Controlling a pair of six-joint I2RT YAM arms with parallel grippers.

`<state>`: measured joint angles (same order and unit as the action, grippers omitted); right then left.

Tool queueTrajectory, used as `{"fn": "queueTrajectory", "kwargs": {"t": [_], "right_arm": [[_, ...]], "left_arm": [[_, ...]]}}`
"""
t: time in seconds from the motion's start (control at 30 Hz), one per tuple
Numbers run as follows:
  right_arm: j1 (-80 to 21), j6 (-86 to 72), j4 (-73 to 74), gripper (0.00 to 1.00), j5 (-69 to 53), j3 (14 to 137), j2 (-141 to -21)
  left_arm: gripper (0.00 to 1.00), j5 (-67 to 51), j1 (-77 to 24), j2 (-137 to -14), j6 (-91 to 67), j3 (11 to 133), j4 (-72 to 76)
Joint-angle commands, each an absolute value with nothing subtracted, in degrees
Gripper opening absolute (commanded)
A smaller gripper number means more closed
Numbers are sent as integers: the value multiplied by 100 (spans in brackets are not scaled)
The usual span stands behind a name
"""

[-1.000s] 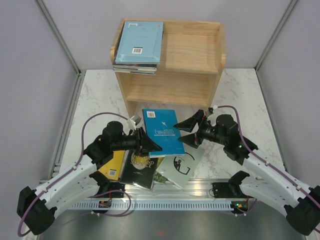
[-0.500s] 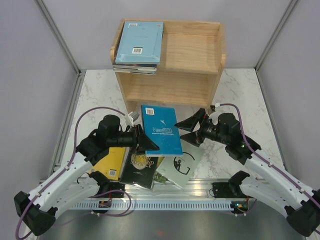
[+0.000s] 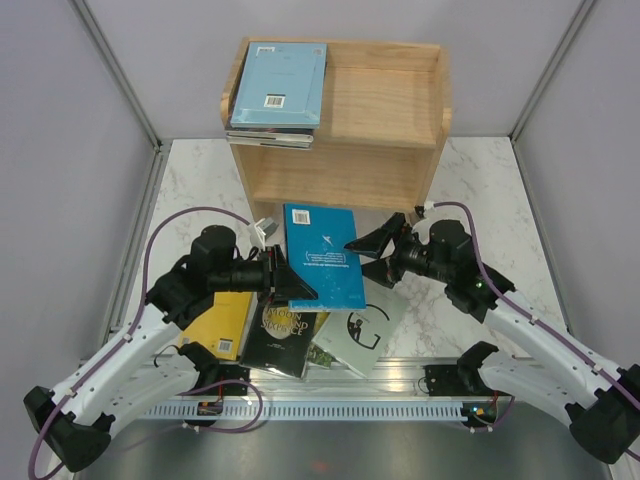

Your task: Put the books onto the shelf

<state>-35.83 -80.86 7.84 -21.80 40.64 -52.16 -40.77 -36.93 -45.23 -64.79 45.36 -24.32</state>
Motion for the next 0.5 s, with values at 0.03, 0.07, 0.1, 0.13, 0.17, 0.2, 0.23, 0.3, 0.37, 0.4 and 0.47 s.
{"fn": "queueTrajectory", "kwargs": {"t": [0.03,0.07,0.1,0.13,0.17,0.2,0.23,0.3,0.37,0.4,0.47], "right_arm": [[-3630,-8849,-463,84,-2443,3789,-5028],[-3647,-8981,-692,82,-2487,3640,-5027],[-3682,-9191,-1103,80,-2574,3534,-5027],[-3709,-9263,-1290,79,-2619,3533,-5036],[-3726,-9307,-1431,79,-2645,3490,-5071],[-3744,-9316,-1546,77,-2680,3498,-5115],[-3796,-9282,-1529,72,-2689,3524,-5107],[-3849,-9246,-1485,69,-2646,3595,-5106],[-3911,-9255,-1494,59,-2637,3638,-5098],[-3920,-9246,-1494,55,-2628,3656,-5089],[-3937,-9211,-1433,46,-2637,3700,-5045]], "left_arm": [[2,-4509,-3665,-4403,-6214,4940,-1266],[2,-4535,-3665,-4412,-6336,4852,-1161],[2,-4579,-3656,-4403,-6502,4791,-864],[2,-4605,-3656,-4386,-6504,4738,-722],[2,-4623,-3656,-4377,-6678,4633,-555],[2,-4640,-3648,-4386,-6749,4597,-423],[2,-4658,-3639,-4386,-6793,4562,-274],[2,-4676,-3621,-4394,-6882,4526,-176],[2,-4693,-3604,-4386,-6908,4509,-105],[2,-4702,-3586,-4394,-6908,4500,-114],[2,-4702,-3577,-4386,-6899,4456,-106]]}}
